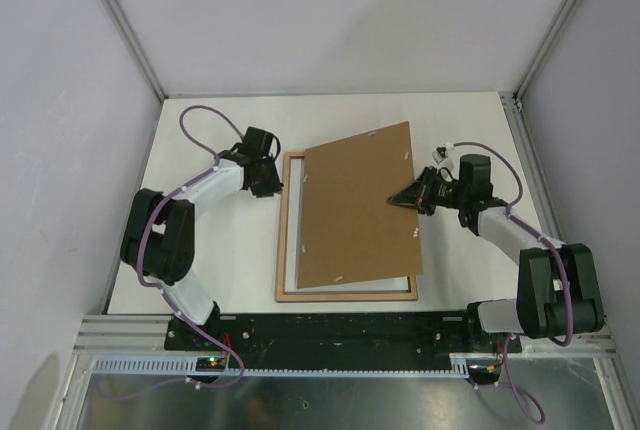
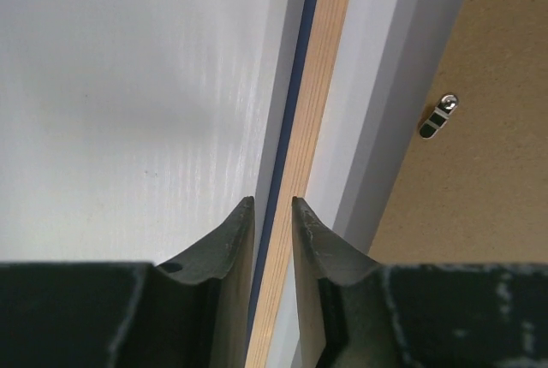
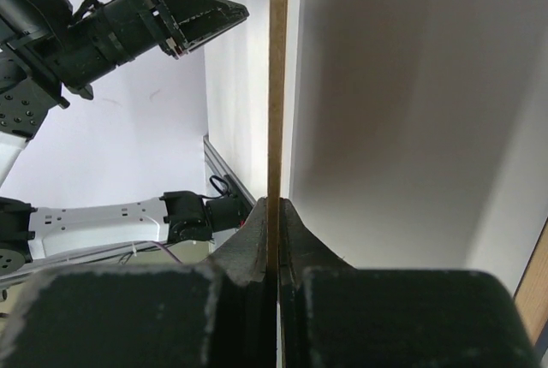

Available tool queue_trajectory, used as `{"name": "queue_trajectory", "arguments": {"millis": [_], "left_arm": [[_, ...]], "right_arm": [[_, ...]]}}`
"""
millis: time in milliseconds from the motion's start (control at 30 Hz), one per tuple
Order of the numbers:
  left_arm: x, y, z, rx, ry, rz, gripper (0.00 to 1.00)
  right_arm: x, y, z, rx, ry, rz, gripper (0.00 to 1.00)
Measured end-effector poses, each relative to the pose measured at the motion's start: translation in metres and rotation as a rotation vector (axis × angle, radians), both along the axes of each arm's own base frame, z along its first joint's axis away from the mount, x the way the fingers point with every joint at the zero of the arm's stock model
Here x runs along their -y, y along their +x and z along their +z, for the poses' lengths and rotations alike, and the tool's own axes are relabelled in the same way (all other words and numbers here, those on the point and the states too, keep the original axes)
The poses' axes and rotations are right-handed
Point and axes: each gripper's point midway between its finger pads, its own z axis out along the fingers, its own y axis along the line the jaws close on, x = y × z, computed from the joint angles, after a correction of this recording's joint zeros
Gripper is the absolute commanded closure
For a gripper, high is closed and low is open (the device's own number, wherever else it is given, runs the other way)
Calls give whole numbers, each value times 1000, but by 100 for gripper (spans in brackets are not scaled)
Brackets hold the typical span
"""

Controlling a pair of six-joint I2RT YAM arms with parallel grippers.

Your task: Put the photo into the frame

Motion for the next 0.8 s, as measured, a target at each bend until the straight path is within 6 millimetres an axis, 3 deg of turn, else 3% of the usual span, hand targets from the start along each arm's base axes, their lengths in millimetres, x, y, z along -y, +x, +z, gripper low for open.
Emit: {"name": "queue_trajectory", "arguments": {"millis": [400,800], "left_arm": [[-5,-21,-23,-67,10,0,77],[1,-31,-35,-102,-31,-6,80]], "right_arm": [[-13,-4,-25,-64,2,38,100],[-22,-1,-28,-47,3,34,100]]}}
